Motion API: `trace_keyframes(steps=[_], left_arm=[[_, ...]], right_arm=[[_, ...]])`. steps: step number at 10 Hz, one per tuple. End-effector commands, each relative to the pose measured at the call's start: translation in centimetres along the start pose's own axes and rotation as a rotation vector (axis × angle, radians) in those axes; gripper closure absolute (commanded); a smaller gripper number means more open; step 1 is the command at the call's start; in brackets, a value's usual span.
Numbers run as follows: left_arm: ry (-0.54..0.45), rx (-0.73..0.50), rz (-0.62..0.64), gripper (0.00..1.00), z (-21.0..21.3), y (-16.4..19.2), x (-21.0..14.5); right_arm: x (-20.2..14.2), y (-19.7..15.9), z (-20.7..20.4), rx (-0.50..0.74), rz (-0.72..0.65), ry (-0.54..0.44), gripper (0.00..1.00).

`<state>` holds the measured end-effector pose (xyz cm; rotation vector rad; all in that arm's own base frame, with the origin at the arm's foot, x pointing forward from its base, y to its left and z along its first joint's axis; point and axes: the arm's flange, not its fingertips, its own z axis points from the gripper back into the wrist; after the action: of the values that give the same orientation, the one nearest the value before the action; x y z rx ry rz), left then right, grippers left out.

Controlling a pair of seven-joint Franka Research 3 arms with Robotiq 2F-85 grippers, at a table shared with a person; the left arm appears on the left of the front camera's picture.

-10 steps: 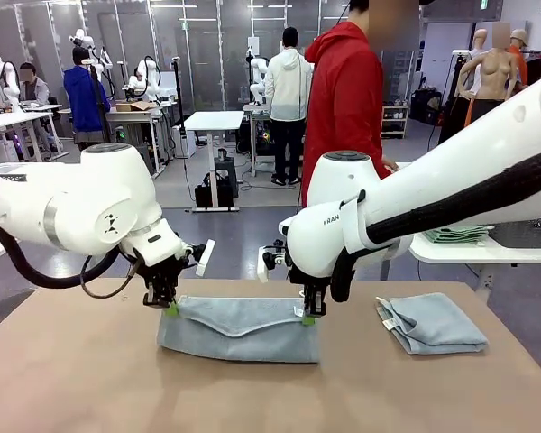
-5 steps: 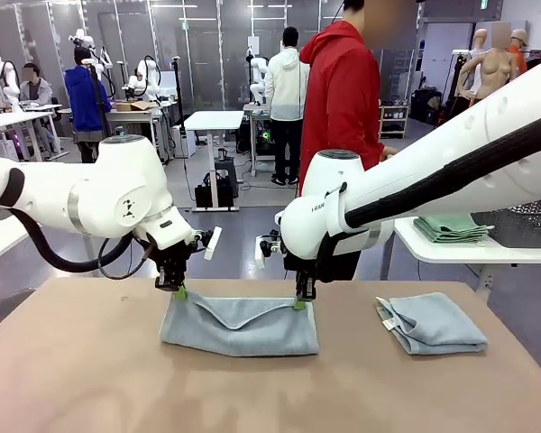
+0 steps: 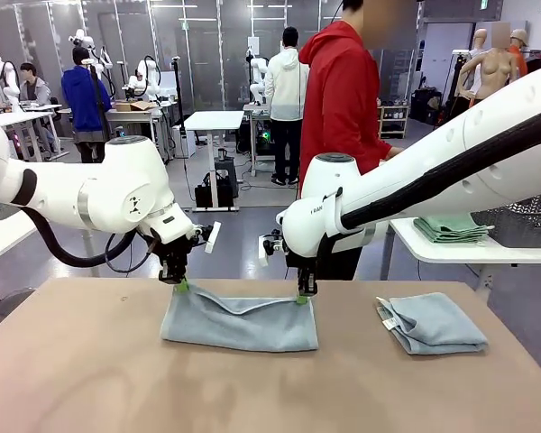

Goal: Fold the towels and place them in the basket.
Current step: When a person lays out a Towel with hook on the table, fold it in half twice.

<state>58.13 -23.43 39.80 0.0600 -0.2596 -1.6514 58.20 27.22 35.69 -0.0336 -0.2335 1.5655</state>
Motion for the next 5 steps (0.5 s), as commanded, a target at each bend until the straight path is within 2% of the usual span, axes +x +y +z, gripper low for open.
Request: trace_keyframes(steps=[1,5], left_arm=[[-0.016,0.011,-0.043,0.94,-0.5,1.7,0.0],[0.009,0.012,0.016,0.94,-1.5,3.4,-1.0]], right_arm=[[-0.2,-1.7,-0.8,0.003,0.037,-0.014,0.95],[-1.6,-3.2,-2.4,-0.014,-0.004,0.008,0.95]])
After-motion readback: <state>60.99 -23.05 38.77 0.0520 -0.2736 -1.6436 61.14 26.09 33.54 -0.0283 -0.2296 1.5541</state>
